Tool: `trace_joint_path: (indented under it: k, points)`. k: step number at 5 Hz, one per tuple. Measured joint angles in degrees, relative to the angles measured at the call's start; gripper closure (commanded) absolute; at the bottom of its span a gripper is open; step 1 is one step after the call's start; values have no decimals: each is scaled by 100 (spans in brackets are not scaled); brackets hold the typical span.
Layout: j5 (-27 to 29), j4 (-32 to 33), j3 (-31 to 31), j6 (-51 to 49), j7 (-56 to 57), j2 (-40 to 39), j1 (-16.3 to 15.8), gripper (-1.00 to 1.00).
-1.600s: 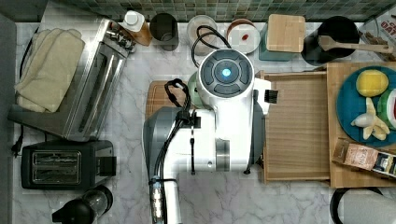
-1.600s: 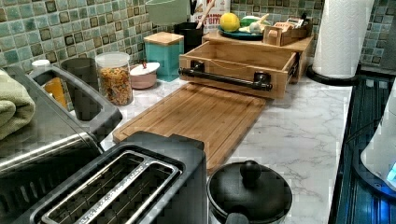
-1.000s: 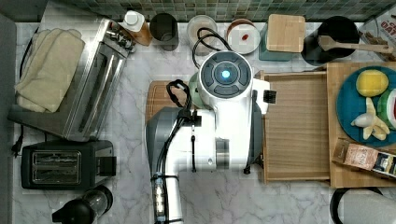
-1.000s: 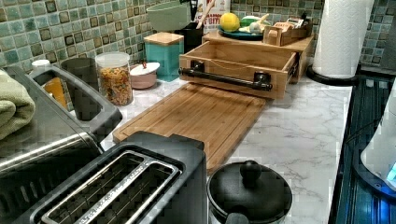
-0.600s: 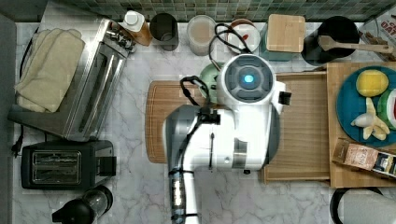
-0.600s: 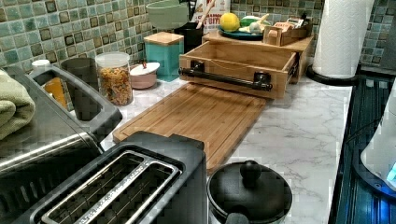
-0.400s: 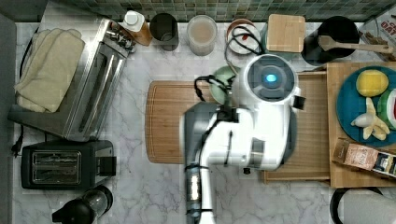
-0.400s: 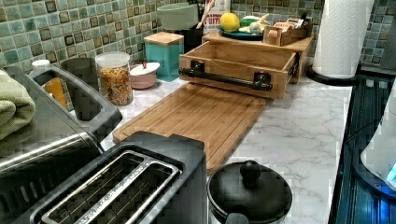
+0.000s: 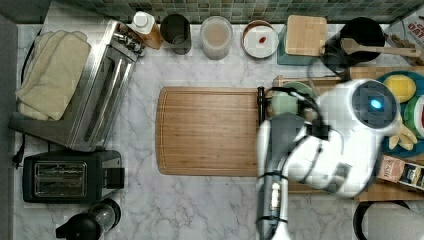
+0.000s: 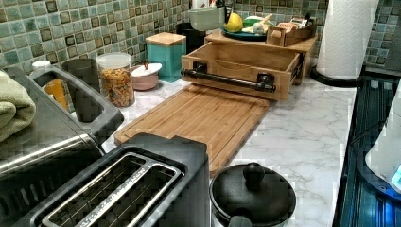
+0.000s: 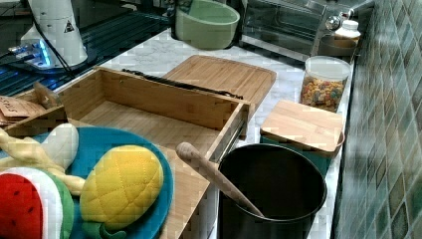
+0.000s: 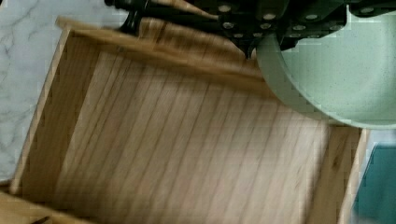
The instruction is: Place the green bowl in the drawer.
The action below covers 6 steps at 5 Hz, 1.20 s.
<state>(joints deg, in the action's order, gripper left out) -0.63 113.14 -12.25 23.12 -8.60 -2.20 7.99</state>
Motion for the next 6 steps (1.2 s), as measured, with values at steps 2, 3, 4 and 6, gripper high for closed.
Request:
trace_joint_path:
  k: [2, 3, 4, 6]
  points:
    - [-76, 436, -268, 662, -1, -9, 556, 100]
    - [-55, 571, -343, 821, 0, -11, 613, 100]
    - [76, 828, -346, 1862, 7, -25, 616, 100]
    - [263, 1119, -346, 2419, 7, -337, 614, 100]
